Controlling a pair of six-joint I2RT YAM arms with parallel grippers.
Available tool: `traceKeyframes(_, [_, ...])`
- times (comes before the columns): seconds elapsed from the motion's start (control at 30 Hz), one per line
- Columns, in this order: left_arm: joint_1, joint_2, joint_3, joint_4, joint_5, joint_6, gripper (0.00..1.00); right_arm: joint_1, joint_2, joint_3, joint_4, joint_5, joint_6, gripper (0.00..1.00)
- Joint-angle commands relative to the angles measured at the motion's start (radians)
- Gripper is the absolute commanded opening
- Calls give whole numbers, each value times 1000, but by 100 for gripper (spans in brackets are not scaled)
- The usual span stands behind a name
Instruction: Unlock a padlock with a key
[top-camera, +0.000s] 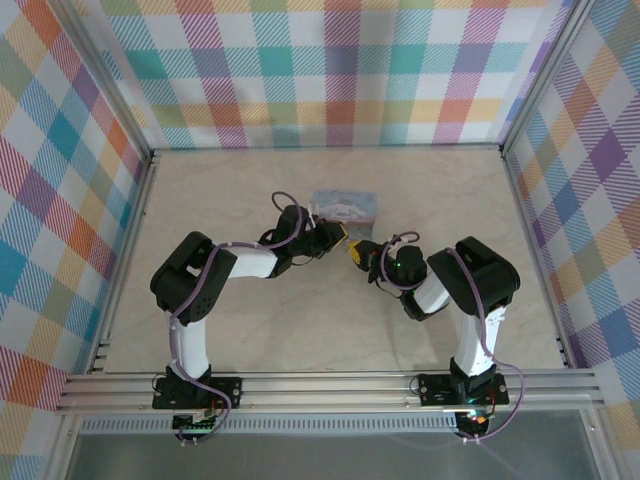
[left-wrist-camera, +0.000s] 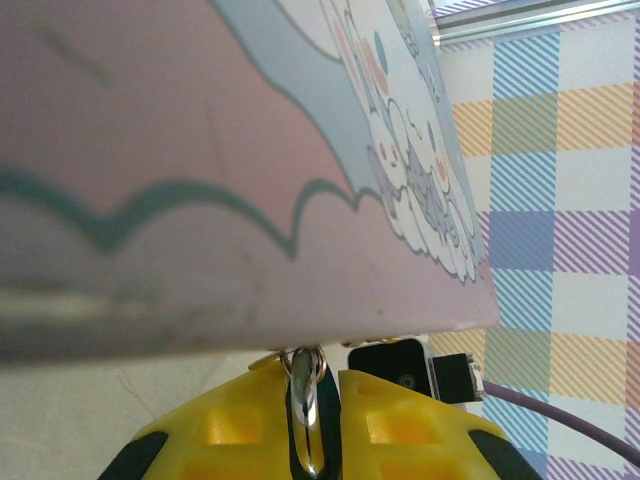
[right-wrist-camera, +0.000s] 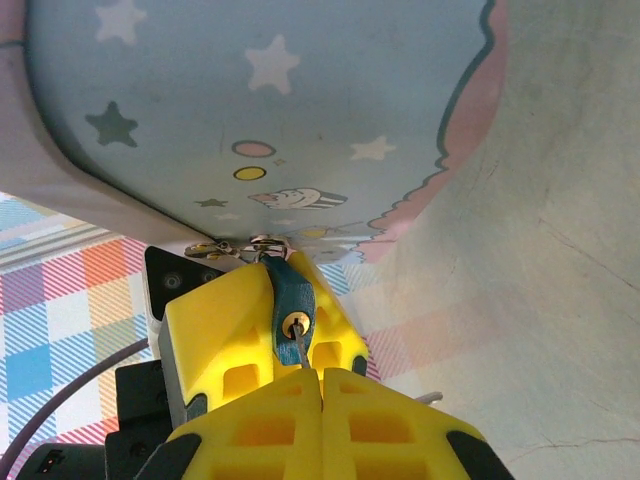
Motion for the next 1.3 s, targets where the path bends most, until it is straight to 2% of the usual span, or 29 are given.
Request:
traceKeyframes(0.0, [-35, -34, -2, 123, 150, -27, 5, -18, 22, 24, -4, 2, -21, 0])
traceKeyframes(0.27, [-35, -36, 3, 126, 162, -29, 3, -53, 18, 22, -4, -48, -115, 0])
traceKeyframes(0.43, [-34, -39, 3, 124, 163, -28, 3, -58, 37, 41, -4, -75, -102, 0])
traceKeyframes(0.63, [-34, -39, -5, 132, 164, -29, 3, -71, 33, 52, -4, -110, -14, 0])
traceKeyframes(0.97, [-33, -39, -3, 134, 172, -30, 2, -95, 56, 58, -4, -152, -37, 0])
traceKeyframes(1.17, [-33, -36, -2, 137, 172, -35, 2, -97, 31, 77, -6, -162, -175, 0])
traceKeyframes(1.27, [-32, -36, -3, 137, 173, -37, 2, -98, 23, 86, -6, -168, -192, 0])
